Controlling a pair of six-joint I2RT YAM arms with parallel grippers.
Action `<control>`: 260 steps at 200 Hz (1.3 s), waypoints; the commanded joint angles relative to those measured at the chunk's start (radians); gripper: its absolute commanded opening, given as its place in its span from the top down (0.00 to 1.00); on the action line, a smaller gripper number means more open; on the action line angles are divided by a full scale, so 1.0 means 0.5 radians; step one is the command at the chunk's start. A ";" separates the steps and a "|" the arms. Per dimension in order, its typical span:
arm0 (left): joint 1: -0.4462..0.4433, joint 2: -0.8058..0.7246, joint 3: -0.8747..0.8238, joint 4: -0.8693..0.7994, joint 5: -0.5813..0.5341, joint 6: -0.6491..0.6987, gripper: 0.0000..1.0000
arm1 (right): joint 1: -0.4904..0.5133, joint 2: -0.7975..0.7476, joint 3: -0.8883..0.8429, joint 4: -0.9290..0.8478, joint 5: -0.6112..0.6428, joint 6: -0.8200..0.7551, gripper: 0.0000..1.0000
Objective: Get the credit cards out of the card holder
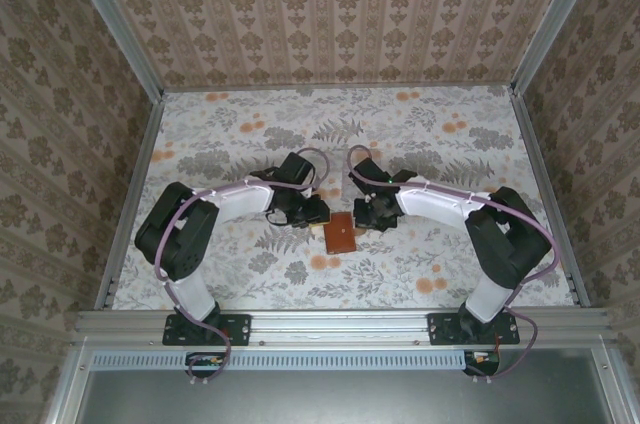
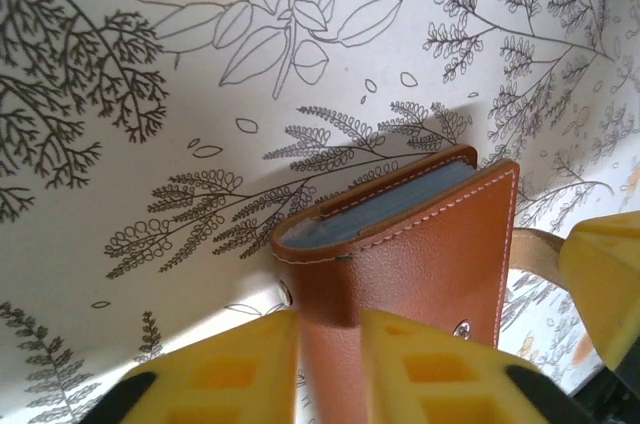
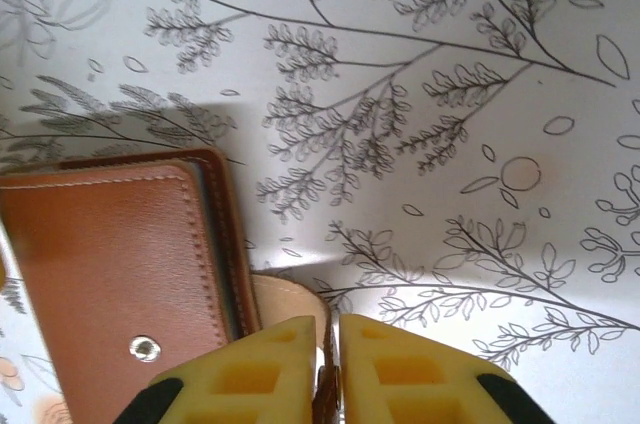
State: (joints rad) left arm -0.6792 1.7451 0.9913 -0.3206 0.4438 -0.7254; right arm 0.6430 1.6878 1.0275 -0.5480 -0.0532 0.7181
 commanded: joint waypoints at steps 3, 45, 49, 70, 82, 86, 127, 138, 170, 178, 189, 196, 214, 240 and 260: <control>-0.043 -0.057 0.103 -0.186 -0.126 0.076 0.67 | -0.014 -0.089 -0.081 0.056 -0.075 0.006 0.90; -0.143 -0.043 0.241 -0.406 -0.328 0.149 0.45 | -0.019 -0.202 -0.254 0.271 -0.248 0.119 0.94; -0.155 -0.042 0.250 -0.426 -0.346 0.154 0.44 | -0.017 -0.216 -0.278 0.297 -0.264 0.133 0.94; -0.209 -0.043 0.298 -0.497 -0.444 0.168 0.40 | -0.031 -0.279 -0.416 0.455 -0.337 0.225 0.95; -0.245 -0.034 0.319 -0.533 -0.484 0.177 0.37 | -0.046 -0.307 -0.489 0.526 -0.367 0.267 0.96; -0.257 -0.030 0.324 -0.545 -0.498 0.177 0.36 | -0.052 -0.316 -0.510 0.543 -0.373 0.278 0.96; -0.395 0.090 0.458 -0.717 -0.661 0.211 0.29 | -0.119 -0.314 -0.649 0.672 -0.423 0.335 0.97; -0.437 0.121 0.500 -0.757 -0.716 0.215 0.27 | -0.129 -0.309 -0.670 0.695 -0.427 0.343 0.98; -0.500 0.204 0.576 -0.802 -0.771 0.218 0.16 | -0.144 -0.300 -0.693 0.727 -0.444 0.344 0.99; -0.511 0.225 0.589 -0.808 -0.777 0.215 0.09 | -0.146 -0.300 -0.696 0.733 -0.448 0.346 0.99; -0.517 0.251 0.608 -0.809 -0.771 0.214 0.04 | -0.153 -0.301 -0.700 0.738 -0.452 0.344 0.99; -0.522 0.268 0.621 -0.811 -0.771 0.211 0.03 | -0.157 -0.299 -0.702 0.741 -0.457 0.344 0.99; -0.529 0.314 0.652 -0.815 -0.768 0.204 0.03 | -0.166 -0.299 -0.708 0.749 -0.470 0.343 0.99; -0.542 0.363 0.680 -0.817 -0.767 0.199 0.03 | -0.174 -0.287 -0.711 0.752 -0.483 0.335 0.99; -0.547 0.384 0.693 -0.823 -0.768 0.199 0.03 | -0.181 -0.283 -0.717 0.760 -0.494 0.334 0.99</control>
State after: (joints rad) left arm -0.9413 1.9156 1.3109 -0.6964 0.0772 -0.6273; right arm 0.5583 1.5436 0.6865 -0.1928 -0.2935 0.8722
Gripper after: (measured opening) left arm 0.970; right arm 0.046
